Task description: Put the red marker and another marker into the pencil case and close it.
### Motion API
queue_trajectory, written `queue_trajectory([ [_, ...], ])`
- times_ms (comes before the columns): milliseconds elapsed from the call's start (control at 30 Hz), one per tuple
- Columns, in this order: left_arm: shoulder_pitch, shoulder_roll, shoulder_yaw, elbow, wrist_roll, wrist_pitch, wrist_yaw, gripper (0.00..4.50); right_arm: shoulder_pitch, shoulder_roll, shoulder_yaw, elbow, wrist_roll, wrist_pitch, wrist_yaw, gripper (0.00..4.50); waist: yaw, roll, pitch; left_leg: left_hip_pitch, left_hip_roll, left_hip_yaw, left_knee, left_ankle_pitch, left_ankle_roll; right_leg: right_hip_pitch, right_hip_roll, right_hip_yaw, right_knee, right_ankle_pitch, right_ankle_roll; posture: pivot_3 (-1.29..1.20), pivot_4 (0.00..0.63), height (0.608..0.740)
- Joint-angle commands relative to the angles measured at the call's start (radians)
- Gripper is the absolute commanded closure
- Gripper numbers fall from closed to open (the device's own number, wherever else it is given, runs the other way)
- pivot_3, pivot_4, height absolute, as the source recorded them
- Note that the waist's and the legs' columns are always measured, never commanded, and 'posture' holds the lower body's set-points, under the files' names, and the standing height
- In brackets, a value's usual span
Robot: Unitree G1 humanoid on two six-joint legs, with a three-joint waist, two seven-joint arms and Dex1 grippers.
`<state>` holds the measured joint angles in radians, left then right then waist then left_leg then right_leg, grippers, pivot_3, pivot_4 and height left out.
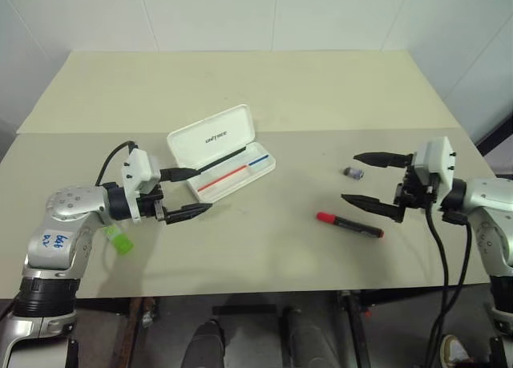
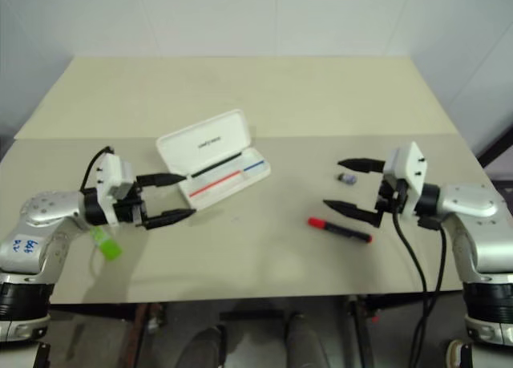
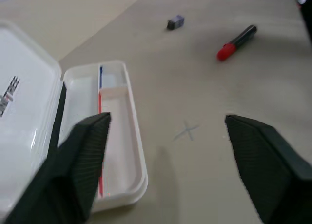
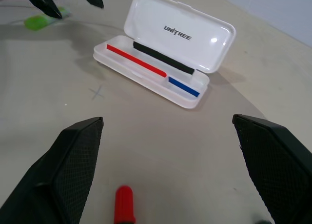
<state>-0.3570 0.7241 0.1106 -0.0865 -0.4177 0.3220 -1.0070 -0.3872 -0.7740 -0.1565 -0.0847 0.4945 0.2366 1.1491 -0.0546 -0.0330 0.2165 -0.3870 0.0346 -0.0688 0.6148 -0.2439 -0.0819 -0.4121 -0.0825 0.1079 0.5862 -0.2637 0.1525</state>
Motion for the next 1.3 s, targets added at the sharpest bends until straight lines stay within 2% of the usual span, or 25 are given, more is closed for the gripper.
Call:
queue_trajectory([
  [33, 0.007, -0.022, -0.003, -0.038, 0.040, 0.007, 0.088, 1.26, -0.019, 0.008, -0.007, -0.052, 0.005, -0.019, -0.022, 0.00, 0.002, 0.000, 0.000, 0.000, 0.000, 0.000, 0.000, 0.000, 0.000, 0.000, 0.000, 0.000, 0.000, 0.000, 0.000, 0.00, 0.150, 0.740],
  [200, 0.042, -0.037, -0.023, -0.055, 0.068, 0.035, 0.140, 1.26, -0.023, 0.035, 0.013, -0.096, 0.001, -0.009, -0.060, 0.00, 0.003, 0.000, 0.000, 0.000, 0.000, 0.000, 0.000, 0.000, 0.000, 0.000, 0.000, 0.000, 0.000, 0.001, 0.002, 0.00, 0.150, 0.740],
  [300, 0.064, -0.078, -0.069, -0.079, 0.113, 0.057, 0.212, 1.26, 0.010, 0.044, 0.002, -0.140, 0.017, -0.006, -0.074, 0.00, 0.002, 0.000, 0.000, 0.000, 0.000, 0.000, 0.000, 0.000, 0.000, 0.000, 0.000, 0.000, 0.001, 0.001, 0.002, 0.00, 0.150, 0.740],
  [500, 0.066, -0.085, -0.109, -0.064, 0.160, 0.051, 0.231, 1.26, 0.037, 0.062, 0.009, -0.205, 0.022, 0.004, -0.117, 0.00, 0.002, 0.000, 0.000, 0.000, 0.000, 0.000, 0.000, 0.000, 0.000, 0.000, 0.000, 0.000, 0.001, 0.001, 0.002, 0.00, 0.150, 0.740],
  [967, -0.065, -0.110, -0.191, 0.075, 0.245, 0.042, 0.223, 1.26, 0.052, 0.084, 0.007, -0.287, 0.033, 0.014, -0.191, 0.00, 0.007, 0.000, 0.000, 0.000, 0.000, 0.000, 0.000, 0.000, 0.000, 0.000, 0.000, 0.000, 0.000, 0.001, 0.002, 0.00, 0.150, 0.740],
  [1067, -0.079, -0.105, -0.200, 0.084, 0.256, 0.058, 0.218, 2.10, 0.046, 0.085, 0.008, -0.294, 0.036, 0.014, -0.199, 0.00, 0.005, 0.000, 0.000, 0.000, 0.000, 0.000, 0.000, 0.000, 0.000, 0.000, 0.000, 0.000, 0.000, 0.001, 0.002, 0.00, 0.150, 0.740],
  [1300, -0.103, -0.097, -0.213, 0.092, 0.281, 0.110, 0.216, 4.46, 0.033, 0.084, 0.005, -0.298, 0.040, 0.013, -0.208, 0.00, 0.004, 0.000, 0.000, 0.000, 0.000, 0.000, 0.000, 0.000, 0.000, 0.000, 0.000, 0.000, 0.001, 0.001, 0.002, 0.00, 0.150, 0.740],
])
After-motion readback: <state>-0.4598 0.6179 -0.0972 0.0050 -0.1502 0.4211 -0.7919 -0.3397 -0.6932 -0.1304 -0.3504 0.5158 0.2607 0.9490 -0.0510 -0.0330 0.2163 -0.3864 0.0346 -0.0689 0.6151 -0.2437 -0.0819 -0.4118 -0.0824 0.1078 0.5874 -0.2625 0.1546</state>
